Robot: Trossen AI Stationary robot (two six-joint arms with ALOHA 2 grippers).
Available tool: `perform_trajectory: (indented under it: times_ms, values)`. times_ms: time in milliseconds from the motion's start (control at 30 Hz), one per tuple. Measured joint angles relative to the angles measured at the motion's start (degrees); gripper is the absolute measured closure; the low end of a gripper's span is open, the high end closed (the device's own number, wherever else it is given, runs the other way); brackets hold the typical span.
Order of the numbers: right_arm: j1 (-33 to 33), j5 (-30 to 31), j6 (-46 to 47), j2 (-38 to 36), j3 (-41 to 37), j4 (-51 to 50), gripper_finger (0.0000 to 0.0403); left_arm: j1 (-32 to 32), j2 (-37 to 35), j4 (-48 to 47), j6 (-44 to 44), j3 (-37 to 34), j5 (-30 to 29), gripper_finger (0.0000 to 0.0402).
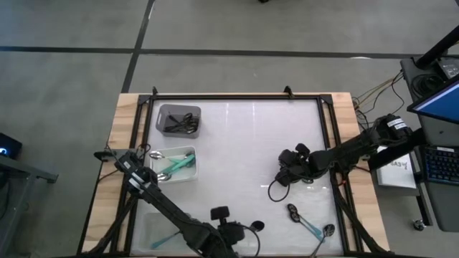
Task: Sort silverware by color (type)
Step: Put the black spoon into the black bin
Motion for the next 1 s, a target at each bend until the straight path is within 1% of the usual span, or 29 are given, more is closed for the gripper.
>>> perform_trajectory:
  times_ms: [167, 333, 467, 633, 800, 900, 1000]
  values:
    - [0.0, 0.0, 0.0, 0.0, 0.0, 0.0, 0.0257, 0.0, 0.0, -6.4, -1.0, 2.1, 0.0, 0.0401]
    - [0.0, 0.0, 0.0, 0.0, 0.0, 0.0, 0.0257, 0.0, -0.1, -8.0, -0.7, 3.0, -0.1, 0.0401]
    - [0.0, 0.0, 0.0, 0.0, 0.0, 0.0, 0.0257, -0.1, -0.2, -14.9, -0.1, 4.1, -0.9, 0.0402]
    - [0.0, 0.0, 0.0, 0.0, 0.0, 0.0, 0.0257, 0.0, -1.4, -22.5, 1.3, 5.0, -3.3, 0.0402]
    - [0.0, 0.0, 0.0, 0.0, 0.0, 0.0, 0.0257, 0.4, -4.9, -25.9, 1.5, 1.3, -4.6, 0.0402]
    - [0.0, 0.0, 0.0, 0.0, 0.0, 0.0, 0.0257, 0.9, -8.6, -24.7, 1.5, -5.0, -4.9, 0.0402]
    - [0.0, 0.0, 0.0, 0.0, 0.0, 0.0, 0.0257, 1.5, -14.0, -18.9, 2.5, -13.9, -5.4, 0.0401]
